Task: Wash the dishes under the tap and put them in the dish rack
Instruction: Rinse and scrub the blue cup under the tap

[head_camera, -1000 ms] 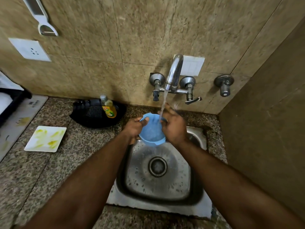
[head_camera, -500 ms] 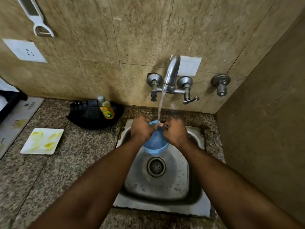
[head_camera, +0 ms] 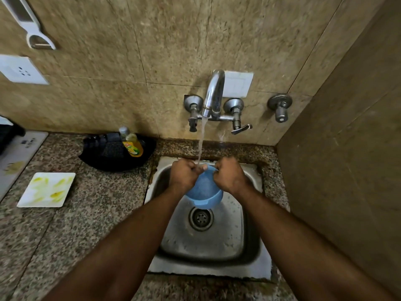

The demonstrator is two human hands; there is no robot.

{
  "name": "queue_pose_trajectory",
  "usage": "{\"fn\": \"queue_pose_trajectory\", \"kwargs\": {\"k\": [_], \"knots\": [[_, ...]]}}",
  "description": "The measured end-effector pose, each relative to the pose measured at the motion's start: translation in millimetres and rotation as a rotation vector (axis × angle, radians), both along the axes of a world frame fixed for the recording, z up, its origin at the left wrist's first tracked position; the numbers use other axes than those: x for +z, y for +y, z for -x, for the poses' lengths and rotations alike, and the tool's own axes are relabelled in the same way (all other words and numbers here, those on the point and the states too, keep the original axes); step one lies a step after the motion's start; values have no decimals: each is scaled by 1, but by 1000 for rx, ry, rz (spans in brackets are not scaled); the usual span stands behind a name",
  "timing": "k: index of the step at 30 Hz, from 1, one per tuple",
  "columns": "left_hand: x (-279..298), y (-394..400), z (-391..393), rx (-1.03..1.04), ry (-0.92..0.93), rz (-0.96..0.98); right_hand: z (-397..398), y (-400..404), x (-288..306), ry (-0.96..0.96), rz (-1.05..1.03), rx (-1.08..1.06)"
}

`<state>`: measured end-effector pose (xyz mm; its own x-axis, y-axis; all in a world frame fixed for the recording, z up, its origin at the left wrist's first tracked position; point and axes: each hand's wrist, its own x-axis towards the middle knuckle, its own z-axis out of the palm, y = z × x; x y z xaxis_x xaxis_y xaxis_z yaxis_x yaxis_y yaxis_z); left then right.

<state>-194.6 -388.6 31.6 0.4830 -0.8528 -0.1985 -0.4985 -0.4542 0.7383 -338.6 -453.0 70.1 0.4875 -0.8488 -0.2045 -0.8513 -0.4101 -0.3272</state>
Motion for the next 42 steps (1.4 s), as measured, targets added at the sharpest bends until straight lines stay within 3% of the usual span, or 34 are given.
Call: {"fn": "queue_pose_trajectory", "kwargs": {"k": [4,8,11,15,18,19,23,25,30,37,42], "knots": [[-4,4,-5,-80,20,-14,5,1,-3,-18,-36,-49],[-9,15,-10,-130,348,-12,9,2,-4,-58,-51,-150],[-12,14,-9,5,506,-14,12,2,-11,-107,-21,-216],[-13,9,-5,222,319,-188,12,3,-17,-156,40,-308],[-14,0,4,167,82,-219,9,5,-17,-181,54,-385],[-12,-1,7,146,93,-199,8,5,-16,-195,63,-412],[13,6,23,203,584,-16,15,2,-17,-262,128,-514],[20,5,27,311,727,-16,16,3,-17,-315,157,-553],[22,-2,32,339,688,-42,16,7,-24,-413,193,-570],[12,-2,16,245,810,64,18,-7,-28,-579,57,-593],[11,1,7,224,722,168,8,-5,-36,-604,-314,-605]]}}
